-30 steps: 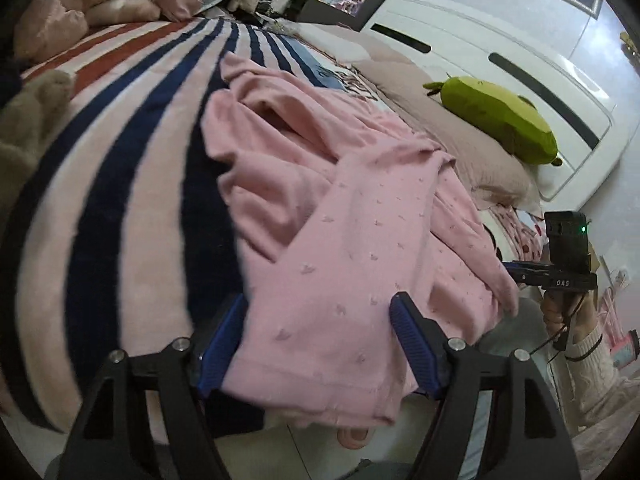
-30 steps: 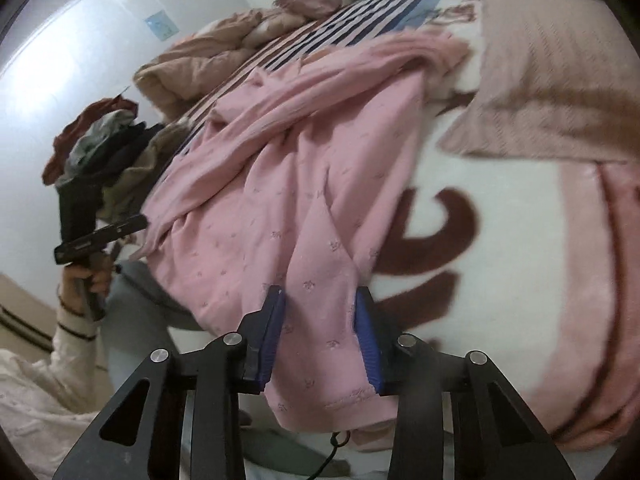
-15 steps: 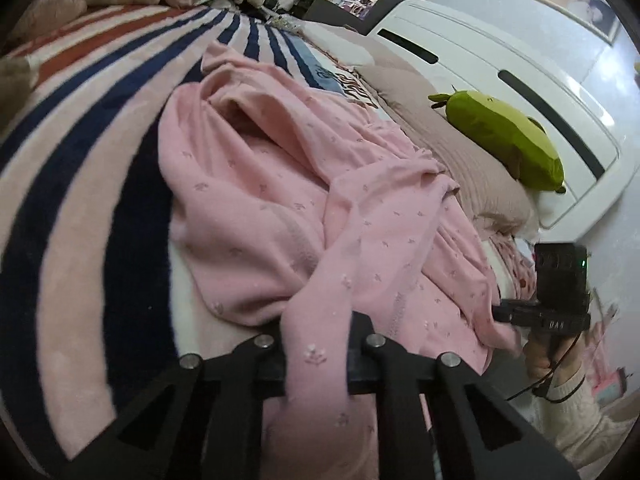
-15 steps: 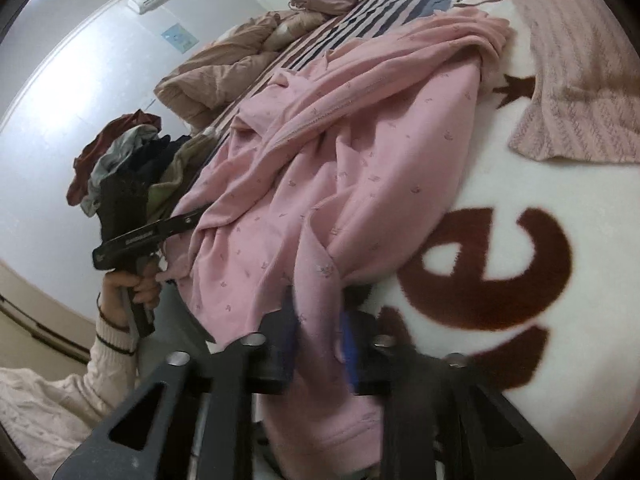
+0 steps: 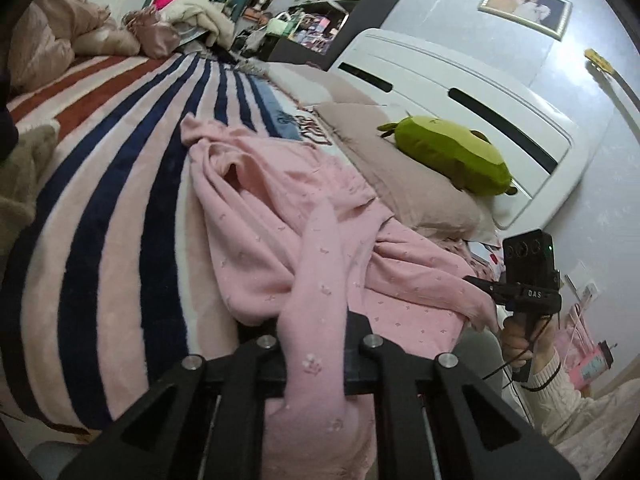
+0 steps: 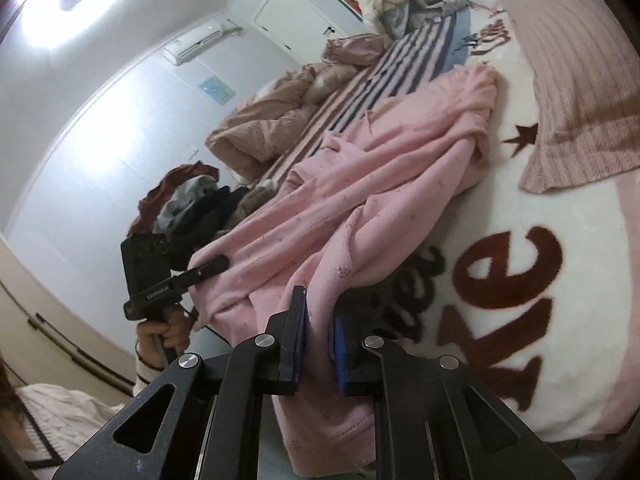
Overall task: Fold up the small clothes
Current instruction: 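Grasp the garment hem with the left gripper while the right gripper holds the other edge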
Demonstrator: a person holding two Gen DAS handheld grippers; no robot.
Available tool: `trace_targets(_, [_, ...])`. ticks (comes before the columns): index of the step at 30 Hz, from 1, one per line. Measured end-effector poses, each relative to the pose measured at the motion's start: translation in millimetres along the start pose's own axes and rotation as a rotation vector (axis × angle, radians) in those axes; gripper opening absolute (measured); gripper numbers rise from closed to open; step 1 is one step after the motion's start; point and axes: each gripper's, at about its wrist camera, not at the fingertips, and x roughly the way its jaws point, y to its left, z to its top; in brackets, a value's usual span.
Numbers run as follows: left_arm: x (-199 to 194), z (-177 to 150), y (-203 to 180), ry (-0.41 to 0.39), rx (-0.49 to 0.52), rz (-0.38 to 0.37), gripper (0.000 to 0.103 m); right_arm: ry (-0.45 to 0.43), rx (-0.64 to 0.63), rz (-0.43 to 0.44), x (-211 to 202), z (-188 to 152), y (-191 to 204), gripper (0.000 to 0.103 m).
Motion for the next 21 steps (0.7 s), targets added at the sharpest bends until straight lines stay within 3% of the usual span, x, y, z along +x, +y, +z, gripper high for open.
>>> trace_targets(10, [-64,-11,-35,-0.094,0.022,-0.102,0.009,-0.066,-0.04,0.075,-26,-13,54,0.007])
trace_targets(15, [-76,2,-41,-0.144,0.043,-0.054,0.009,-0.098,-0.06,0.066,-33,-3,71,0.007])
trace_targets(21, [-19,54,-16,-0.114,0.038,0.073,0.009,-0.144,-0.019,-0.056,-20,57,42,0.007])
